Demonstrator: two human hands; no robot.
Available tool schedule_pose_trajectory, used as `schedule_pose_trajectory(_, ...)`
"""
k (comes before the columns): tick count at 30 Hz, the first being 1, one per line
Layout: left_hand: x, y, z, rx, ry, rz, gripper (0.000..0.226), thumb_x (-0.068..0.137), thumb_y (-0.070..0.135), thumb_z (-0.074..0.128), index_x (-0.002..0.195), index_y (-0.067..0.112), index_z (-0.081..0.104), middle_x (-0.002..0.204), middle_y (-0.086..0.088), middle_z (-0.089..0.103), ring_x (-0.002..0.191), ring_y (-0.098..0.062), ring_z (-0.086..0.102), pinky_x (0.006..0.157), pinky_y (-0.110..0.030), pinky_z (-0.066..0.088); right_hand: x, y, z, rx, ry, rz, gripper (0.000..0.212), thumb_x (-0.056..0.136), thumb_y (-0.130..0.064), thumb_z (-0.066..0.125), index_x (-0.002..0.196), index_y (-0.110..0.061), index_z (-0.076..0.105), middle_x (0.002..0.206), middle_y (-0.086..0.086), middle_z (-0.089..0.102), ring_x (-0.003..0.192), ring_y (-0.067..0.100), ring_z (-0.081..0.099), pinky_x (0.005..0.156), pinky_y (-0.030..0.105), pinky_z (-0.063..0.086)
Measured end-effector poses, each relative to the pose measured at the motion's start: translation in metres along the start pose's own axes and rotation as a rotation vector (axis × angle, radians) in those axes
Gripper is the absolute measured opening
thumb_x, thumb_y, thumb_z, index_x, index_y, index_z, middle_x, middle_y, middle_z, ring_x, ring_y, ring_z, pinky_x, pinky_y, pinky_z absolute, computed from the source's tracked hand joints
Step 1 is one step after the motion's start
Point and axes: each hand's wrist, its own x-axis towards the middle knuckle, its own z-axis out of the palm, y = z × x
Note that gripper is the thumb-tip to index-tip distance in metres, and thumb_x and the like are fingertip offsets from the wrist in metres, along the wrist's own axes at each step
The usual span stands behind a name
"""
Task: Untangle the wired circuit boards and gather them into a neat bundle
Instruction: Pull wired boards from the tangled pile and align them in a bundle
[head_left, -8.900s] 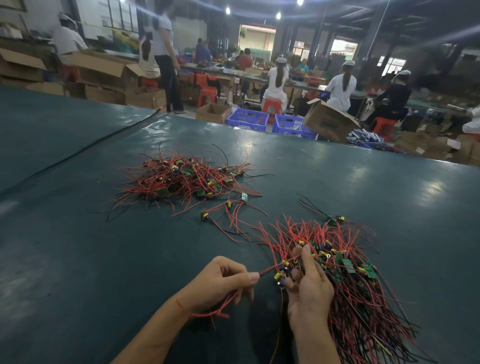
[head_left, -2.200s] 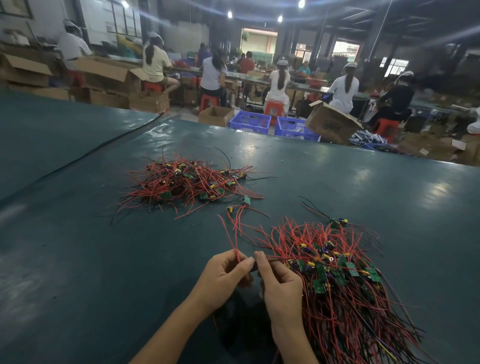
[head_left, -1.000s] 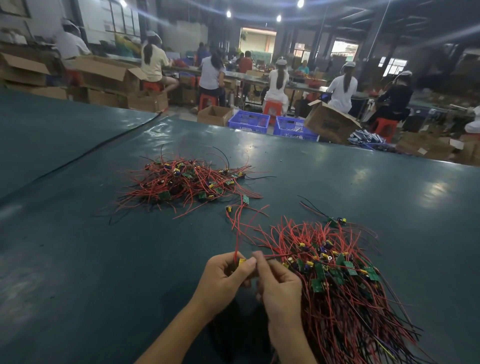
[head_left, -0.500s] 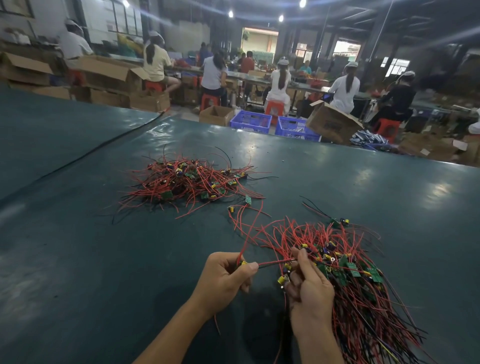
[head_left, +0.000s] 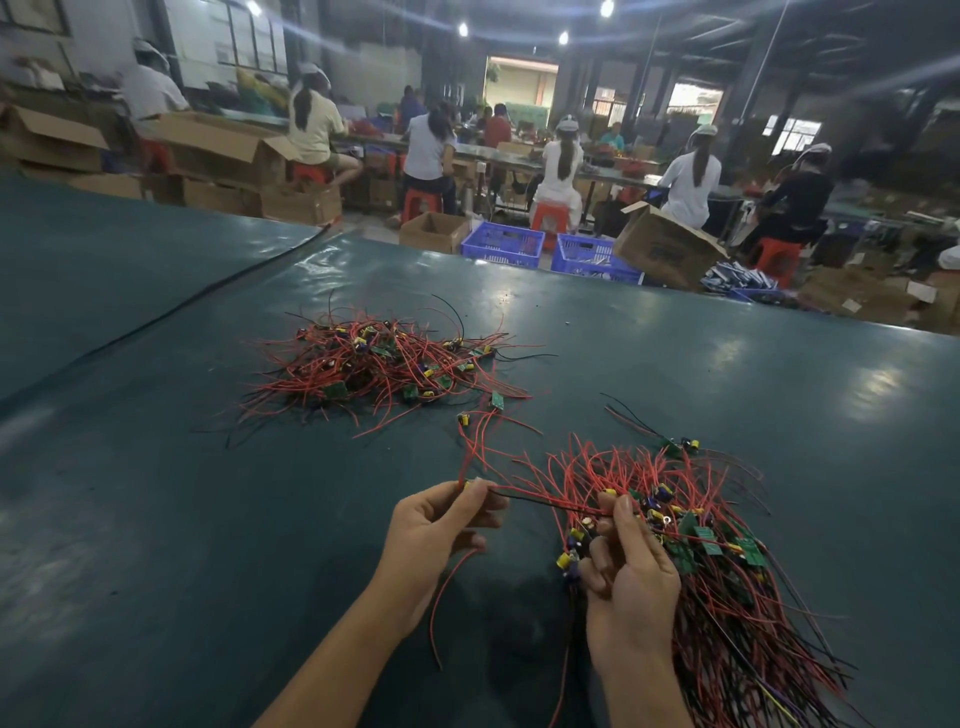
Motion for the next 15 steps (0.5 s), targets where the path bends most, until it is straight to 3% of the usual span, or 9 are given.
schedule_pose_trajectory(6,0.006,0.005,-0.010,-0.254,0.102,-0.081,0.021,0.077,0.031,0.065,0.084,0.014,0.078,0.093,-0.006,0.075,0.071,-0.011,0.069,0.054,-0.017,0.051,-0.002,-0.001,-0.001,0.024,-0.099,0.052,0.025,0.081,-0.031,0.061,0.077,-0.008,0.071,0.061,0.000,0.053,0.042,0.007,0.035,0.036,0.018,0.024)
schedule_pose_trajectory(9,0.009,0.008,-0.014,-0.311,0.124,-0.100,0.026,0.076,0.033,0.064,0.089,0.011,0.072,0.082,-0.004,0.073,0.063,-0.011,0.067,0.052,-0.019,0.050,-0.001,0.000,-0.001,0.025,-0.102,0.076,0.033,0.082,-0.039,0.059,0.084,-0.009,0.073,0.061,-0.002,0.051,0.041,0.007,0.034,0.036,0.018,0.023)
schedule_pose_trajectory(15,0.009,0.007,-0.016,-0.387,0.018,-0.250,0.024,0.072,0.041,0.062,0.065,0.018,0.060,0.065,-0.003,0.061,0.057,-0.017,0.061,0.057,-0.028,0.049,-0.003,0.006,0.004,-0.072,-0.119,0.124,0.036,0.082,-0.037,0.057,0.096,-0.006,0.070,0.062,-0.002,0.049,0.040,0.005,0.031,0.035,0.017,0.020)
